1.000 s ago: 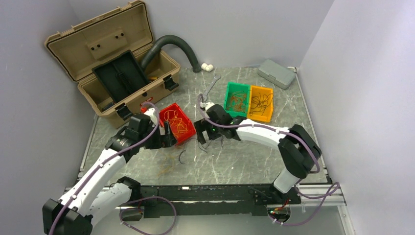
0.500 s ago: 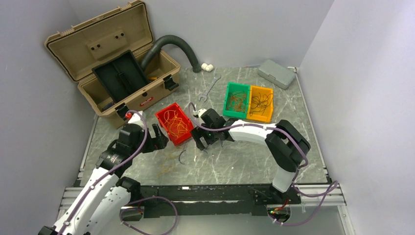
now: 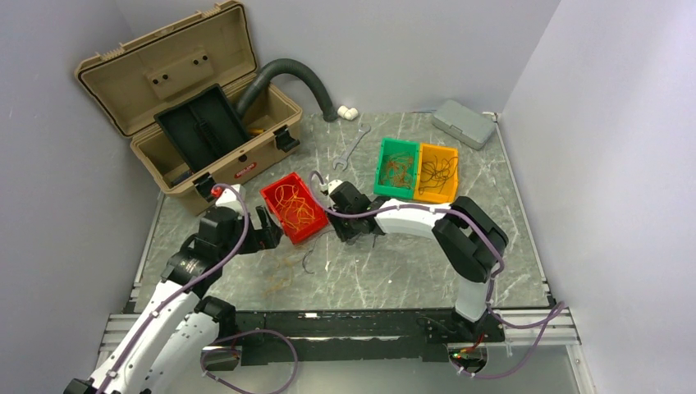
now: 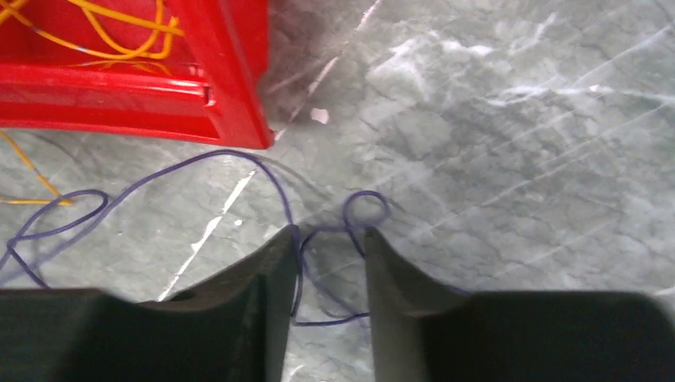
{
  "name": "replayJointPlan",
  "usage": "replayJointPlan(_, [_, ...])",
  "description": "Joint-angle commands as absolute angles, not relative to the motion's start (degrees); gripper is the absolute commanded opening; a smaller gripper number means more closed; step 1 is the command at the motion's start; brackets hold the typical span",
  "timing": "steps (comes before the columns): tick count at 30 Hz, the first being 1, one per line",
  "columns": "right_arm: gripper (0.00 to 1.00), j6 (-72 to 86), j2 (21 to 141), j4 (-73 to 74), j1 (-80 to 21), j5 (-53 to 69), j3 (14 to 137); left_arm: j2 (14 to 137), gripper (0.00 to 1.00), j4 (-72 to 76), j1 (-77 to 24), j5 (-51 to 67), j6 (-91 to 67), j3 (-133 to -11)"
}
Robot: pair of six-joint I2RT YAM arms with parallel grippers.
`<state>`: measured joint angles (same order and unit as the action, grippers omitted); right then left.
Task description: Untangle the cables
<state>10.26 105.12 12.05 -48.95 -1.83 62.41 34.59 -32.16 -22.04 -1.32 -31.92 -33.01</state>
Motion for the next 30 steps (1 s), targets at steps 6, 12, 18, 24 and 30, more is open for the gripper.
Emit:
replayJointPlan(6, [0.0,13.6,96.9,13.0,-48.7,-6.3,59.2,36.9,0.99,-30.3,-21.8,1.9,-31.2,-34.1])
replayJointPlan(12, [0.0,15.2,88.2,17.4,-47.4,-8.6,60.1,39.4,0.99,-27.5,-21.8,7.6,-33.9,-29.9])
replayJointPlan(18, [0.0,17.0,81.5,16.0,-43.3,-2.9,57.3,38.8,0.99,-23.3,-21.9,10.6,-38.0,-24.1])
replayJointPlan(24, [0.0,18.0,80.8,14.7,-40.7,1.8,56.4,40.1,1.0,-24.5,-22.1,10.4,-39.5,-22.3])
replayJointPlan(30, [0.0,18.8,81.0,13.1,-39.9,4.7,55.6,45.4,0.99,-25.3,-23.3,9.7,-38.1,-22.8])
